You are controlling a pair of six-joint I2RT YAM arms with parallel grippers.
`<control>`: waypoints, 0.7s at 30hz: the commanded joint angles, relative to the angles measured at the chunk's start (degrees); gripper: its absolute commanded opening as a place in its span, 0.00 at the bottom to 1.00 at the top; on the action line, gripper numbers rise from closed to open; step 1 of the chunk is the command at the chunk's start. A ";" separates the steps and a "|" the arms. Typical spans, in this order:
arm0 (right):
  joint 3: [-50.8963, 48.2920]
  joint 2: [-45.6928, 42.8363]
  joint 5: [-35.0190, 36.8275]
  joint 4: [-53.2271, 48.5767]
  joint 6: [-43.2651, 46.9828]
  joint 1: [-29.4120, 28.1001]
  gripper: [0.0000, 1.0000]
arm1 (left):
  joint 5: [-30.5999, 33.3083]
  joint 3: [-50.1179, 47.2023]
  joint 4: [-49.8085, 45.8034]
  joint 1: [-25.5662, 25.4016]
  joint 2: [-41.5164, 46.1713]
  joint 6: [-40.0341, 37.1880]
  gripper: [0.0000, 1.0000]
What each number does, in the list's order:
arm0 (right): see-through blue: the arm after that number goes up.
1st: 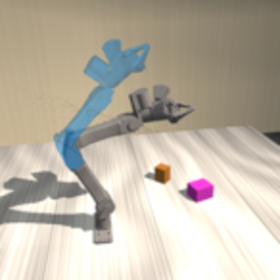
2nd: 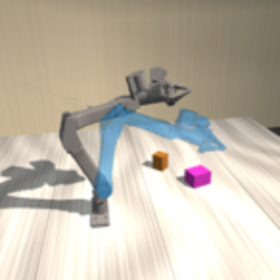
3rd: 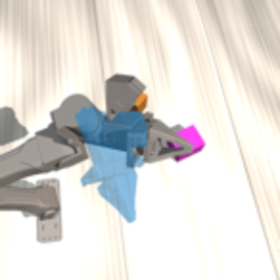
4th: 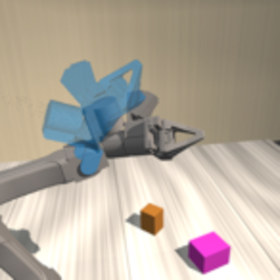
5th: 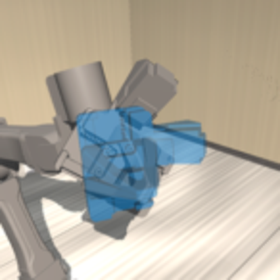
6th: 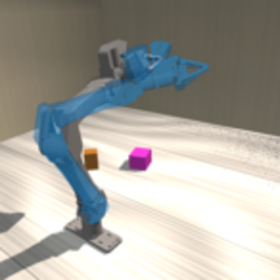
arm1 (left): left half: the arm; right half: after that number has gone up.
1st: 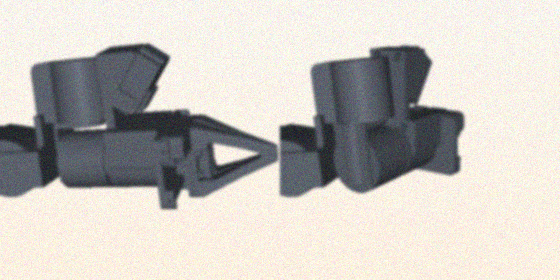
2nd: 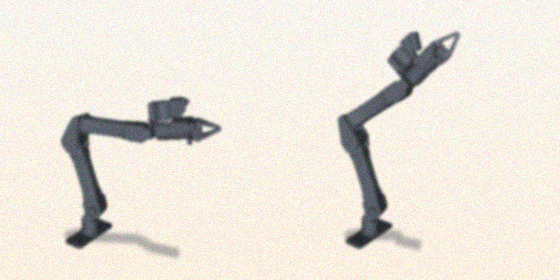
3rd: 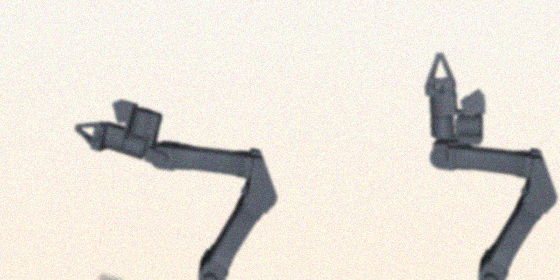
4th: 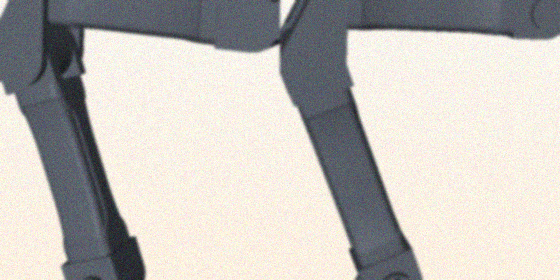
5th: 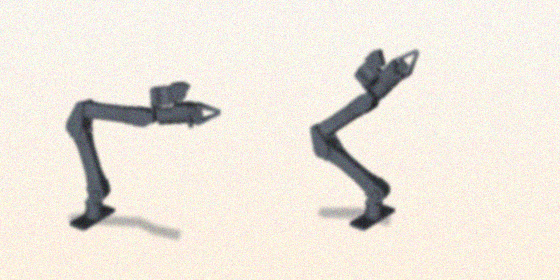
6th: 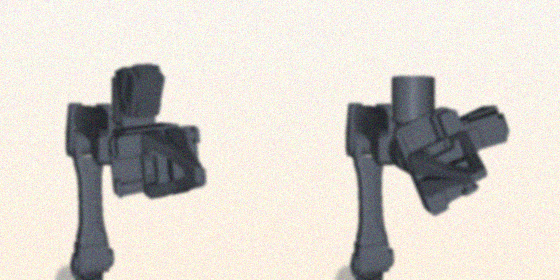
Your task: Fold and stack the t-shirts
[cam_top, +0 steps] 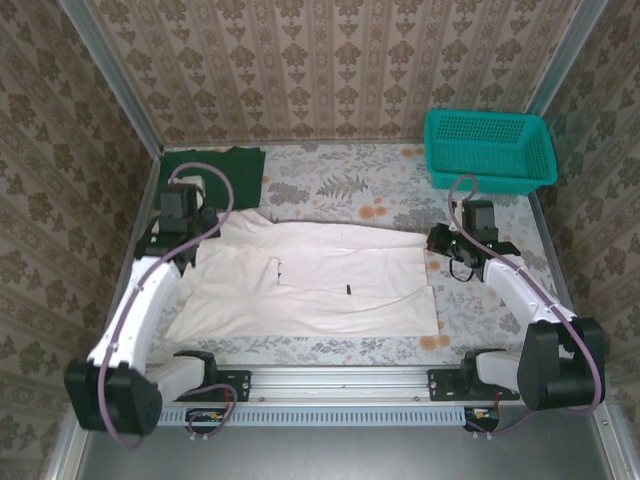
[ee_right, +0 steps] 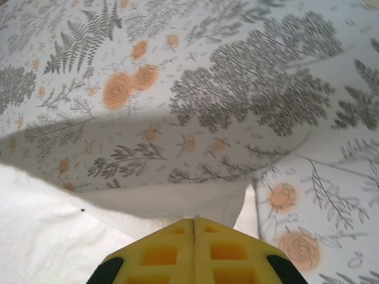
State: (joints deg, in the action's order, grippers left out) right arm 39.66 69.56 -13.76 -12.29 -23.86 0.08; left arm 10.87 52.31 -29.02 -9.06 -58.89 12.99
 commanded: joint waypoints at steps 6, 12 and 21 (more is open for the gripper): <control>-3.89 -1.97 -1.27 -0.02 -4.45 3.46 0.00 | 12.62 -12.70 -17.95 1.34 19.48 28.35 0.16; -7.80 -3.32 -0.06 0.52 -8.59 4.70 0.15 | 16.19 -16.25 -25.01 5.09 26.39 36.81 0.19; -9.90 -7.41 -0.19 -0.81 -13.61 5.55 0.39 | -2.36 -14.19 -11.96 13.30 14.14 25.04 0.53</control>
State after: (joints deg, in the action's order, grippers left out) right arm 30.94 64.45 -14.13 -12.16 -34.26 5.43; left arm 14.94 36.34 -45.47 4.03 -42.37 41.52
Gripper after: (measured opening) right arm 0.385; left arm 0.512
